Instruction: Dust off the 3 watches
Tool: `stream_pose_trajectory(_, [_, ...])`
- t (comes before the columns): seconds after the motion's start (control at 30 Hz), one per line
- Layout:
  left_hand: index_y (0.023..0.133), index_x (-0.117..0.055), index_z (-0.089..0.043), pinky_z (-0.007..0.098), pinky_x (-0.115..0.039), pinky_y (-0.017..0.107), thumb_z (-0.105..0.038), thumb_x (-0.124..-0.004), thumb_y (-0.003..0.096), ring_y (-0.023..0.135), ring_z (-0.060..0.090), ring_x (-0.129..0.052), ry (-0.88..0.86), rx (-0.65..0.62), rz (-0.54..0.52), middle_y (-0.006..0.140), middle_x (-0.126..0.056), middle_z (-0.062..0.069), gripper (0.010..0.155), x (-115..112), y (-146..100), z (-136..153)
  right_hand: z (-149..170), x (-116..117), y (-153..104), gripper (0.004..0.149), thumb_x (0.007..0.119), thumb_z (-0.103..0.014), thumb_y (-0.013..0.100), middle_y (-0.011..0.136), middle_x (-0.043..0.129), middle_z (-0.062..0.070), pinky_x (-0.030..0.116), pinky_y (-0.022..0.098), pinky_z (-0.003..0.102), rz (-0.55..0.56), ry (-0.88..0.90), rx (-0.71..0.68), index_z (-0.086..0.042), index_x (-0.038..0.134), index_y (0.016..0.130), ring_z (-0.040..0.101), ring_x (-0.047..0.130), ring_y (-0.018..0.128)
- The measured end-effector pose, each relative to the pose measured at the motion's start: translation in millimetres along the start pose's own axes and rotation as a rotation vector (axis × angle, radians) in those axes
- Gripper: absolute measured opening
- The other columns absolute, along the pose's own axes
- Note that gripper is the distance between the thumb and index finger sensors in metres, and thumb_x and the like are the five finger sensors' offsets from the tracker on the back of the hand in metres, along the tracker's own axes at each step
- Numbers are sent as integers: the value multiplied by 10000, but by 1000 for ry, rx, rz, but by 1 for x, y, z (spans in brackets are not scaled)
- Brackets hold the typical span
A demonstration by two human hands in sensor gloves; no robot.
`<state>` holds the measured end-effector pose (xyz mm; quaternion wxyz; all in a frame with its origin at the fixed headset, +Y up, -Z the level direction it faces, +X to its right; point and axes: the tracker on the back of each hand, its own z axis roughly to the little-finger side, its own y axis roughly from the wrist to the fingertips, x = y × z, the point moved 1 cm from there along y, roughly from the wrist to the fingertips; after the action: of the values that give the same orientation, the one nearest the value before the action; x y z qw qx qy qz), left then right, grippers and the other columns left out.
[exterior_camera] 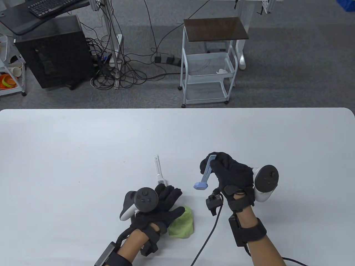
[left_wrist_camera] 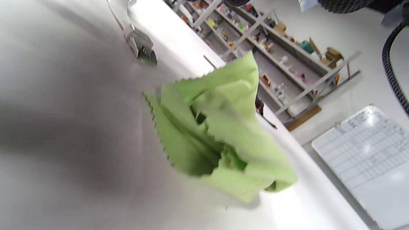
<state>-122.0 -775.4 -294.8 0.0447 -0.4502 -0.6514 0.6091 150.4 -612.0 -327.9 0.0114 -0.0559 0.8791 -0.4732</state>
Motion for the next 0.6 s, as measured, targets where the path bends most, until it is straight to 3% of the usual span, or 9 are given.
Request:
stream_pose_trajectory(0.07, [1144, -180, -379, 700, -107, 706, -718, -608, 528, 1120, 426, -74, -64, -38, -39, 1217, -140, 65, 824, 3, -3, -1, -1, 0, -1, 373, 780, -387, 401, 520, 1061, 106, 720, 469, 593, 8, 7, -5, -165, 871, 688, 272, 1080, 331])
stream_pose_trajectory(0.27, [1145, -262, -302, 700, -137, 713, -664, -696, 526, 1126, 416, -103, -279, -118, -112, 1215, -213, 68, 839, 5, -5, -9, -1, 5, -2, 374, 779, -388, 401, 512, 1064, 103, 727, 464, 586, 5, 16, -11, -163, 871, 685, 264, 1084, 321])
stream_pose_trajectory(0.5, [1137, -301, -269, 694, -177, 731, -627, -726, 525, 1142, 394, -163, -158, -116, -165, 1217, -283, 34, 827, 10, -7, -11, -4, 13, -6, 378, 779, -388, 399, 494, 1069, 99, 738, 459, 579, -18, 26, -15, -152, 870, 681, 253, 1091, 298])
stream_pose_trajectory(0.6, [1135, -323, -274, 697, -190, 733, -626, -729, 525, 1153, 378, -186, -184, -118, -183, 1214, -316, 24, 813, 12, -8, -8, -6, 20, -8, 379, 779, -386, 399, 488, 1070, 98, 741, 456, 578, -35, 48, -13, -148, 870, 679, 250, 1092, 291])
